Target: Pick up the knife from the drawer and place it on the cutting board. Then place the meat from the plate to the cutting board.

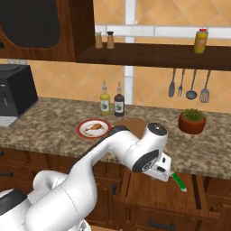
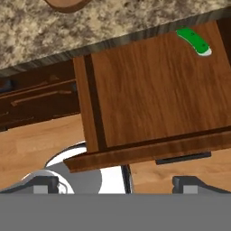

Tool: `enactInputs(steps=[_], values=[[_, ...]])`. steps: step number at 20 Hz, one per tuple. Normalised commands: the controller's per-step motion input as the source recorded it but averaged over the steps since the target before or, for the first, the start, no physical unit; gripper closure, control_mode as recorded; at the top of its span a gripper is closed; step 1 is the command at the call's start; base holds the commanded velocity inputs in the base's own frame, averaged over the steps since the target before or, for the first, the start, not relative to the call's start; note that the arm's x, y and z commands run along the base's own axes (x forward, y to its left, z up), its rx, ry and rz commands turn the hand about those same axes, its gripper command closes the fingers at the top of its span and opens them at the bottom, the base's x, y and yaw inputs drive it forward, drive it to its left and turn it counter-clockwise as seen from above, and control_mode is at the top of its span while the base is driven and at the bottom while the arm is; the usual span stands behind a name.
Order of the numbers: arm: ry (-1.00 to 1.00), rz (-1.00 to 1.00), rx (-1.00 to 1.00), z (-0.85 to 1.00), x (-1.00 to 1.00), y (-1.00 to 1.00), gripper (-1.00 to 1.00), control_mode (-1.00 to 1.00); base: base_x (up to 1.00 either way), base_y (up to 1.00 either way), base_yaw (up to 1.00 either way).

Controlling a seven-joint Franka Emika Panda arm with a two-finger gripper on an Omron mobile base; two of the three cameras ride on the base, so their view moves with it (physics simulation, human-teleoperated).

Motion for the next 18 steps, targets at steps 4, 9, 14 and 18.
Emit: enactInputs(steps=[4, 9, 14, 18], values=[[0.12, -0.03, -0.04, -0.36, 0.0, -0.28, -1.0, -1.0, 0.0, 0.0, 0.0], [0.37, 0.0, 0.0, -0.19, 0.0, -0.27, -1.0, -1.0, 0.0, 0.0, 0.0], [0.12, 0.0, 0.02, -0.54, 0.09, -0.33, -1.0, -1.0, 0.0, 0.0, 0.0], [-0.02, 0.0, 0.0, -0.38, 0.0, -0.18, -1.0, -1.0, 0.0, 0.0, 0.0]])
